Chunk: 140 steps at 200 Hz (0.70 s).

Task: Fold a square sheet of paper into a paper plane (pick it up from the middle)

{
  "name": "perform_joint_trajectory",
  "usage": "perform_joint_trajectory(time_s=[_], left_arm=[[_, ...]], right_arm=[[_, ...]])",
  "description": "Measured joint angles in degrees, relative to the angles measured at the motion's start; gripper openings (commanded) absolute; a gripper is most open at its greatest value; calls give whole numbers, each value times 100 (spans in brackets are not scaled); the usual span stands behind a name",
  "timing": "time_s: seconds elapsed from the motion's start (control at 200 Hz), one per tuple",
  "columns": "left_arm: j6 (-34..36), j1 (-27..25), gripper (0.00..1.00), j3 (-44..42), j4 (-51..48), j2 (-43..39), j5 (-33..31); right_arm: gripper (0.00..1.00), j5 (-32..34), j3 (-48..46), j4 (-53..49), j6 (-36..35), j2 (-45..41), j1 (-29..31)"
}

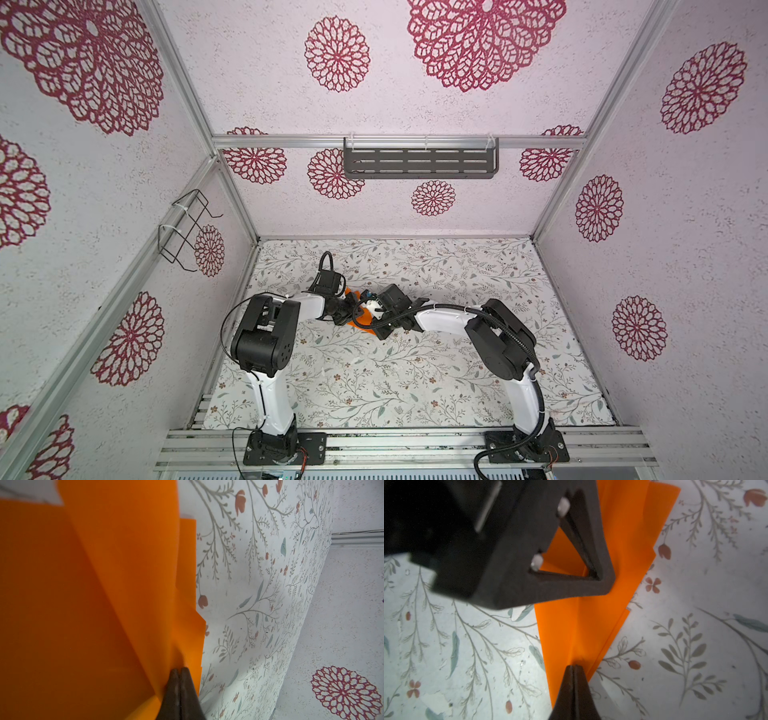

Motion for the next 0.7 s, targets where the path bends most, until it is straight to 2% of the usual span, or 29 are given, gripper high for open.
perform_joint_trajectory(time_s=[0.445,0.7], left_arm=[[-20,44,3,55,-70,52,116],[-61,59,3,138,-210,118,166]], right_arm=[[8,63,-520,197,-186,-428,90],[8,-170,-382,339,-168,-424,101]])
